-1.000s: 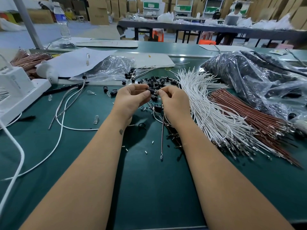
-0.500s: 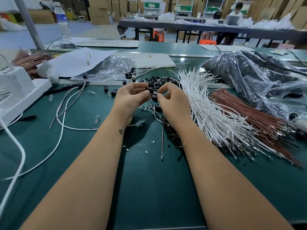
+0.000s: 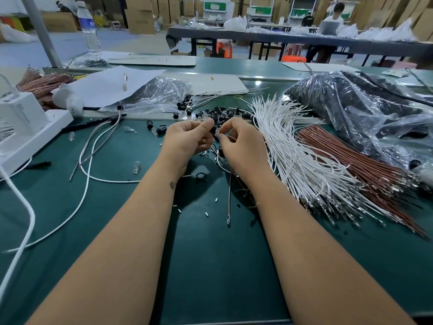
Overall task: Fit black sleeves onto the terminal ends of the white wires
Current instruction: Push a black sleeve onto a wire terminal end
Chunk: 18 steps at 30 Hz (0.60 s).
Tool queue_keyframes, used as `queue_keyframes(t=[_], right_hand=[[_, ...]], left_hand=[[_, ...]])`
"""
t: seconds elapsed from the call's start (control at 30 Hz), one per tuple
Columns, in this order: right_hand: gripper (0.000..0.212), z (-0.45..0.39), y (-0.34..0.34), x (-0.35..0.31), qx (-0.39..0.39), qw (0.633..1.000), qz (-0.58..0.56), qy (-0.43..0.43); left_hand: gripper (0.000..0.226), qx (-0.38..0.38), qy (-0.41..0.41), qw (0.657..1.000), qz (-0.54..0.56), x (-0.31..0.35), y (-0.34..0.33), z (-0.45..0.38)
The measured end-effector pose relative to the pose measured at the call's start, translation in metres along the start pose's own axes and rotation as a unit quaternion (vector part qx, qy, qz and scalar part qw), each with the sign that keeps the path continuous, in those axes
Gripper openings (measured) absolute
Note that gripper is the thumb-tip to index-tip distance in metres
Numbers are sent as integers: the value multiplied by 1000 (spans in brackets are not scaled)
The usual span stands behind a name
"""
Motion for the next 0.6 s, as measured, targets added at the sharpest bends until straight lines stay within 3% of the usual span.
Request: queue_keyframes(t=[0.33,0.5,0.6], right_hand=[[8,1,-1,-4,1,999,-24,21],[6,0,-7,-5,-28,1000,-5,12],[11,-1,-4,0,-22,1000,-10,-9]], left_hand=[[26,-10,-18,999,-24,0,-1,-1],[11,7,-51,998,-32,6,-1,2],[2,-20,-50,998,-36,7,-7,3]])
Point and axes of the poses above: each hand's wrist, its own z-axis away from the middle knuckle, its own y-axis out of the back of the hand, x = y × z, the point moved 10 cm from there along -z, towards the middle knuckle, and after that the axes turned 14 degrees about -x, right-handed, at the moved point
